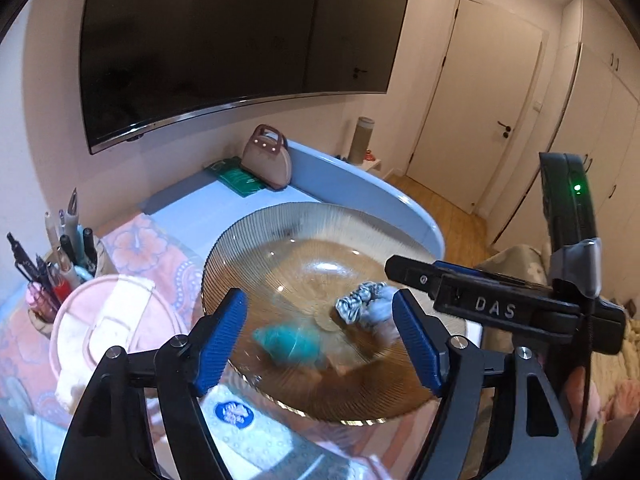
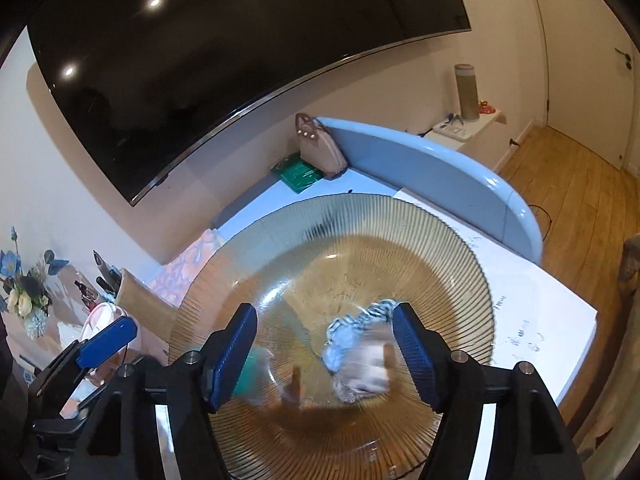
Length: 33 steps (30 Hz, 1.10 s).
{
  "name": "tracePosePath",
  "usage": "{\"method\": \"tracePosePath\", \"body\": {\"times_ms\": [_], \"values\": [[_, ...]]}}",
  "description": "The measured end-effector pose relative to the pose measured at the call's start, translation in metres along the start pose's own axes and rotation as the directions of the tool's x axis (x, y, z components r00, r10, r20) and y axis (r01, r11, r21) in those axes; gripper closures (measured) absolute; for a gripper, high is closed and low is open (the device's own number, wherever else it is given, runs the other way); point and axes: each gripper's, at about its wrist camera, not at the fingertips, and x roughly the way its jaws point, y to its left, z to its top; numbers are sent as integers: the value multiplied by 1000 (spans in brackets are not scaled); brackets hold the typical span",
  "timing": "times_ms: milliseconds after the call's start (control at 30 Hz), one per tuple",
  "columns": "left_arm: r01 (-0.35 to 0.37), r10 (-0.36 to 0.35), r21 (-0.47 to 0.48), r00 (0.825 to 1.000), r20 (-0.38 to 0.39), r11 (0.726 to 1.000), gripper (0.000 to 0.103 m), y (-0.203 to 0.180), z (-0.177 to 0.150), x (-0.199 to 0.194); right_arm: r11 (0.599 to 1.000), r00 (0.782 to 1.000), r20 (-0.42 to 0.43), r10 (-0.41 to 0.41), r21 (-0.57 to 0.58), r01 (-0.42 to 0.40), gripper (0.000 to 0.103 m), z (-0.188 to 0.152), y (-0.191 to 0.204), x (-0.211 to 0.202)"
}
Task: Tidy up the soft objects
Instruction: 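Carry both items to the amber glass bowl and open both tools, then move both open tools back over the tablecloth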
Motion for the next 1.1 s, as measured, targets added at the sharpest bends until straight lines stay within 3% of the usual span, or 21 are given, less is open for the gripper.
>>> {"method": "tracePosePath", "body": {"times_ms": [267,467,567,700,800,900,1033,1100], "values": [[-4,6,-52,999,46,999,29,16,-20,-54,999,999,26,34,-35,-33,34,-15,5,-25],[-89,103,-140,990,95,986,29,47,-54,-117,991,995,32,91,-98,-87,34,-37,28,-42],[-160,189,-210,974,126,965,29,71,-79,-155,981,989,33,144,-137,-138,34,-48,49,-50],[-261,321,-309,933,160,914,29,103,-113,-212,957,977,41,210,-213,-197,34,-66,86,-60],[-330,413,-379,896,162,865,29,128,-137,-250,925,953,35,300,-255,-282,34,-82,120,-67],[-367,481,-468,864,150,804,29,159,-165,-283,882,928,-21,373,-302,-362,34,-103,157,-65],[-440,566,-543,820,81,715,29,191,-204,-311,834,906,-98,411,-362,-417,34,-141,206,-52],[-464,587,-565,809,45,683,29,205,-223,-318,798,882,-165,440,-379,-469,34,-163,229,-41]]}}
